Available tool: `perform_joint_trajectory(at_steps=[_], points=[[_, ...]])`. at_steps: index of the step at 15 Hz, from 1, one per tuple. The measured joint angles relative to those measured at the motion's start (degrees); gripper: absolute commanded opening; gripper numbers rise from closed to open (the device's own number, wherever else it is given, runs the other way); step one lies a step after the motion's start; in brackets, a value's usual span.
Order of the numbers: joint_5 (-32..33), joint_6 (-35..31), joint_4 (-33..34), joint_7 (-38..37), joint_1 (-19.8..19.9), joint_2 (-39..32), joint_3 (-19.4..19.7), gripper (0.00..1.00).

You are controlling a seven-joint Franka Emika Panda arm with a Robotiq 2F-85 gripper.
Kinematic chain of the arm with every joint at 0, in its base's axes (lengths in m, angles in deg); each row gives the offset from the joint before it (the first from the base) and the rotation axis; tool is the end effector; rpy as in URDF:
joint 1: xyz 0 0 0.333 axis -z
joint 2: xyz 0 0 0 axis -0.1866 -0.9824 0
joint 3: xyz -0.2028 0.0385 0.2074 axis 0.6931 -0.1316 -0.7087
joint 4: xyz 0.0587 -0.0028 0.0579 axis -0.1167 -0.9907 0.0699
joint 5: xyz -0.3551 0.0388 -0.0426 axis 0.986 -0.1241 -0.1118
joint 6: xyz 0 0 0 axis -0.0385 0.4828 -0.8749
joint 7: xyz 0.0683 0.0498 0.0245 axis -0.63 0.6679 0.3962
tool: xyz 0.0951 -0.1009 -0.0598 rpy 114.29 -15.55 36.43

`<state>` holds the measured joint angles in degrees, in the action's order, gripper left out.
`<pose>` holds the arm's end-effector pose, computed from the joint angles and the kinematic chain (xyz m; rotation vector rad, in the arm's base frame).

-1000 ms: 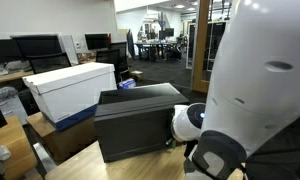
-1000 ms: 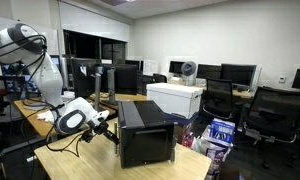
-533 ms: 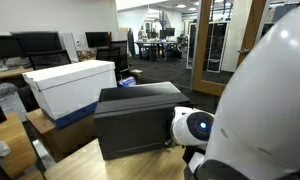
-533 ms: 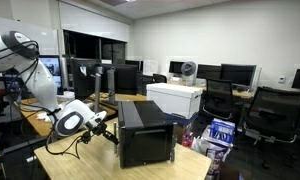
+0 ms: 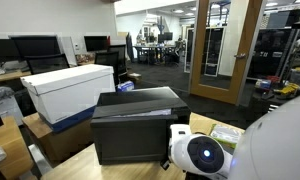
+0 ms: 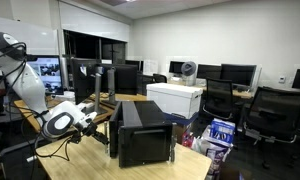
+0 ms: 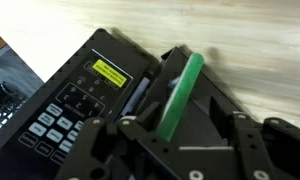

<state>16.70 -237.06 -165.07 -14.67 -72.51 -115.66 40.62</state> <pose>0.4808 0.0655 -0.0110 2.5487 -0.1197 0.7614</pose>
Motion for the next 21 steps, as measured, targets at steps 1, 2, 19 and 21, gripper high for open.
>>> perform_joint_trajectory(at_steps=[1,2,19,21], points=[[0.6,2.2,0.3,0.0,0.0,0.3,0.9,0.95],[1.1,3.9,0.6,0.1,0.3,0.7,1.9,0.98],[30.6,34.4,0.3,-2.5,3.4,19.4,9.3,1.00],[34.0,38.0,1.0,-2.6,4.7,21.6,8.9,1.00]])
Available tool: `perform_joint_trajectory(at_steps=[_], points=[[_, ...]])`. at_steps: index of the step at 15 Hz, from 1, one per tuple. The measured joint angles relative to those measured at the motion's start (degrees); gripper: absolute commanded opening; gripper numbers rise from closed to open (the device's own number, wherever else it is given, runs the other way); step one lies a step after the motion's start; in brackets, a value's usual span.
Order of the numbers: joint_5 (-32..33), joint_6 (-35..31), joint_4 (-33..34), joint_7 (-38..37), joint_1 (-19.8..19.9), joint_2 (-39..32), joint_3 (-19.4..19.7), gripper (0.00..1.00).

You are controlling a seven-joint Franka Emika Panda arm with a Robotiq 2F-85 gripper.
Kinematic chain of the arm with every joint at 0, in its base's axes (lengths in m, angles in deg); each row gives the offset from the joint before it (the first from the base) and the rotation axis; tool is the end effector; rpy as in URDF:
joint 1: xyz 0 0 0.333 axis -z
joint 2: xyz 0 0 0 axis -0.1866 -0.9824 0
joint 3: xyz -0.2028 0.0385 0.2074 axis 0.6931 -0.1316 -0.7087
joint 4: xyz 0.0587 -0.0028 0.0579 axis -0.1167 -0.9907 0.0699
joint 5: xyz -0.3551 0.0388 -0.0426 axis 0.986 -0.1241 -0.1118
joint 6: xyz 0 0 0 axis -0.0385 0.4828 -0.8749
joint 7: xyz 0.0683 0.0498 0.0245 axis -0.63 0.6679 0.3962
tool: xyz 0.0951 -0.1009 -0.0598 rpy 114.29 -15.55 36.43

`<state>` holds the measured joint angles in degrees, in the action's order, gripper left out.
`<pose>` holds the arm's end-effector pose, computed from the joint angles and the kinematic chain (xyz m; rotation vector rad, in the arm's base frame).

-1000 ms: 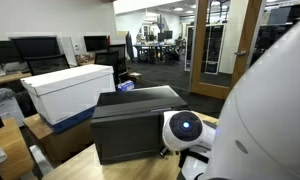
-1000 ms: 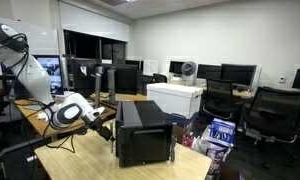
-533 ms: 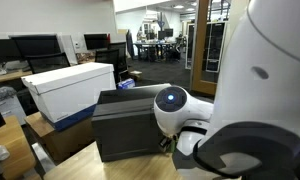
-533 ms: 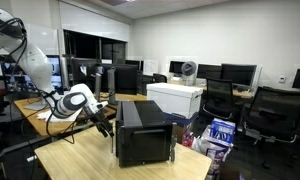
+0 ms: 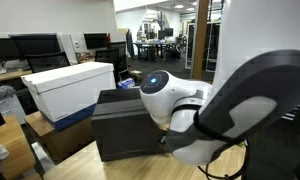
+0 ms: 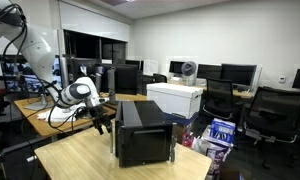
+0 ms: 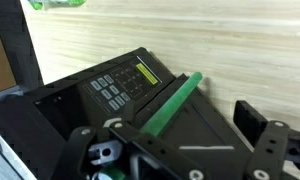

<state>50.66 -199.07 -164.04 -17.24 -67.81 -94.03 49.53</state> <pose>0.5114 0.0577 0.0734 2.6276 -0.0082 0.1227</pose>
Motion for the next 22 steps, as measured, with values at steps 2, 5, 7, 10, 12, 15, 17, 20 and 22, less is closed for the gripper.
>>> perform_joint_trajectory(at_steps=[2,5,7,10,12,15,17,20,22], points=[[3.0,2.8,0.6,-0.4,1.3,1.9,-0.7,1.00],[8.1,7.2,2.4,-2.7,7.2,7.0,-4.9,1.00],[8.3,7.4,2.4,-2.9,8.9,8.1,-6.0,1.00],[9.2,8.2,2.5,-3.2,14.2,12.0,-9.5,1.00],[9.9,9.3,2.6,-3.2,18.6,15.1,-12.6,1.00],[12.0,10.8,2.9,-3.6,25.6,18.9,-17.8,1.00],[13.4,11.2,4.2,-3.9,30.0,20.6,-21.4,1.00],[15.0,11.2,7.3,-4.0,36.5,22.3,-27.2,1.00],[15.1,11.2,8.3,-4.0,38.4,22.4,-29.0,1.00]])
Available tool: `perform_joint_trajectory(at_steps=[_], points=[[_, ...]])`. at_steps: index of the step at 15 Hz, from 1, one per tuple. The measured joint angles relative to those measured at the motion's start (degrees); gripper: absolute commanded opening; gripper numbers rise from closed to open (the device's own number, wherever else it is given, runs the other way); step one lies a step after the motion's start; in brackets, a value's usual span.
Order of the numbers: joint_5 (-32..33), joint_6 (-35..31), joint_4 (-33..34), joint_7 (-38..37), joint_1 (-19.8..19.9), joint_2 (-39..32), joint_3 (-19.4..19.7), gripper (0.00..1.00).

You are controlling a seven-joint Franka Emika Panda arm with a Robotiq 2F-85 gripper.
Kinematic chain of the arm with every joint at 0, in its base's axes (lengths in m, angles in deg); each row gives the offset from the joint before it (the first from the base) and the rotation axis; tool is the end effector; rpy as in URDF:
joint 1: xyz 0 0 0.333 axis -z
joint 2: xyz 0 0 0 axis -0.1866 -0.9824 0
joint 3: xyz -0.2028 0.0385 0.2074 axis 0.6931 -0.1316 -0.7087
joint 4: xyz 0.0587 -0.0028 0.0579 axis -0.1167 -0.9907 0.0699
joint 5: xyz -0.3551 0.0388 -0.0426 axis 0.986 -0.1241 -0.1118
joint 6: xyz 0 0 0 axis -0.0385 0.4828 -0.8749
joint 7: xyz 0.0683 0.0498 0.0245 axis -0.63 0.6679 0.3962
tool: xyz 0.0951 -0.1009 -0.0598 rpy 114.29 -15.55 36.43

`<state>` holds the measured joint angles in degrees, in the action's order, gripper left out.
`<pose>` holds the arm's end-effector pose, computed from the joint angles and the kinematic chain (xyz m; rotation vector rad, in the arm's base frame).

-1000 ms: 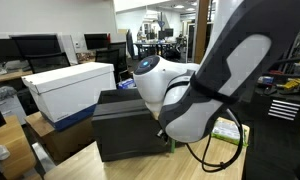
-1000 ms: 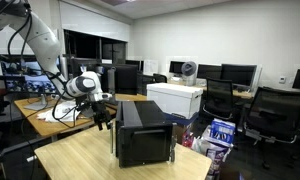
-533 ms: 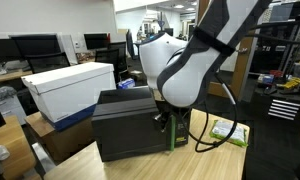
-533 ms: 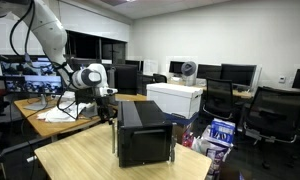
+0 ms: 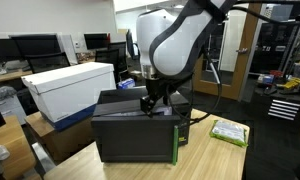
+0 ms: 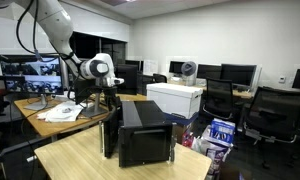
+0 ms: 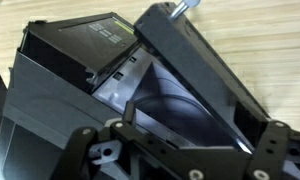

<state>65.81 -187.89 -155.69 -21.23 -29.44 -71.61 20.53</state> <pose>0.5760 0.0355 0.1866 2.9499 -0.2144 0.1447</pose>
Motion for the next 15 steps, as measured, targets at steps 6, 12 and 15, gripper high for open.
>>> perform_joint_trajectory(at_steps=[6,12,15], points=[[0.1,0.0,1.2,0.0,3.0,0.0,-3.1,1.00],[-0.1,-0.3,1.3,0.0,4.5,0.0,-4.2,1.00],[-0.6,-0.8,1.3,0.9,8.6,-0.1,-5.5,1.00]])
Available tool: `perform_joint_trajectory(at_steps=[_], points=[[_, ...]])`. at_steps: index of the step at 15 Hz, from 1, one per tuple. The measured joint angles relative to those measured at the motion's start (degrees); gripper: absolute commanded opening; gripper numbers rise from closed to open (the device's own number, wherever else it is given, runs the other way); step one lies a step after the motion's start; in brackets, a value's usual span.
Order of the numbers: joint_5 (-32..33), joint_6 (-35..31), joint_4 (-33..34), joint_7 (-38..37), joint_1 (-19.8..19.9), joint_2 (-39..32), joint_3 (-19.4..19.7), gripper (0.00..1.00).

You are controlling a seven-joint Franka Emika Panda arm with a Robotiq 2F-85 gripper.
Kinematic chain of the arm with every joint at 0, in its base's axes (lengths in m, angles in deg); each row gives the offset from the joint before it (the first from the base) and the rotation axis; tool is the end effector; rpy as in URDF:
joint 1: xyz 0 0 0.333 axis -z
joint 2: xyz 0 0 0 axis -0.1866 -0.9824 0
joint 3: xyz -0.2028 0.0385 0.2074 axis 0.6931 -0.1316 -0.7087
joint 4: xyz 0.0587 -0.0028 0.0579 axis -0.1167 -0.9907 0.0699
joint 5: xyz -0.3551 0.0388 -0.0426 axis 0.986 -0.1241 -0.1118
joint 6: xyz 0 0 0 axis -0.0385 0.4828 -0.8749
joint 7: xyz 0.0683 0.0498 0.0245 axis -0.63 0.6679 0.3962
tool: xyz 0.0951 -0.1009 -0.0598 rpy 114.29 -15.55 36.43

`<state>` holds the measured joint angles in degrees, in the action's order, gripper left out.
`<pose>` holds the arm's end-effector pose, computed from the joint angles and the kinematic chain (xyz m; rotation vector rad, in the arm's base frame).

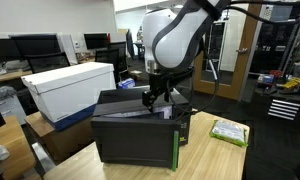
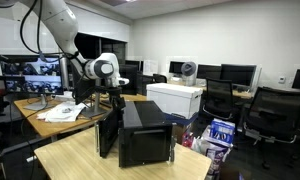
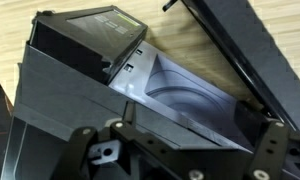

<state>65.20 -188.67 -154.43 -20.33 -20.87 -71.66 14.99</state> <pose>0.5856 0.0068 0.1903 2.9911 -0.3014 0.1659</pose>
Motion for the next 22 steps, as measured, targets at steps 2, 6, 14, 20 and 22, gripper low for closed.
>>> perform_joint_trajectory(at_steps=[2,6,14,20,22], points=[[0.0,0.0,0.0,0.0,0.3,0.0,-0.3,1.00],[0.0,0.0,0.0,0.0,0.3,-0.1,-0.7,1.00],[-3.2,2.9,4.3,5.2,4.9,1.2,-4.3,1.00],[-9.1,16.2,9.1,16.7,9.1,3.6,-9.0,1.00],[-9.1,16.6,9.6,16.9,9.2,3.5,-9.0,1.00]])
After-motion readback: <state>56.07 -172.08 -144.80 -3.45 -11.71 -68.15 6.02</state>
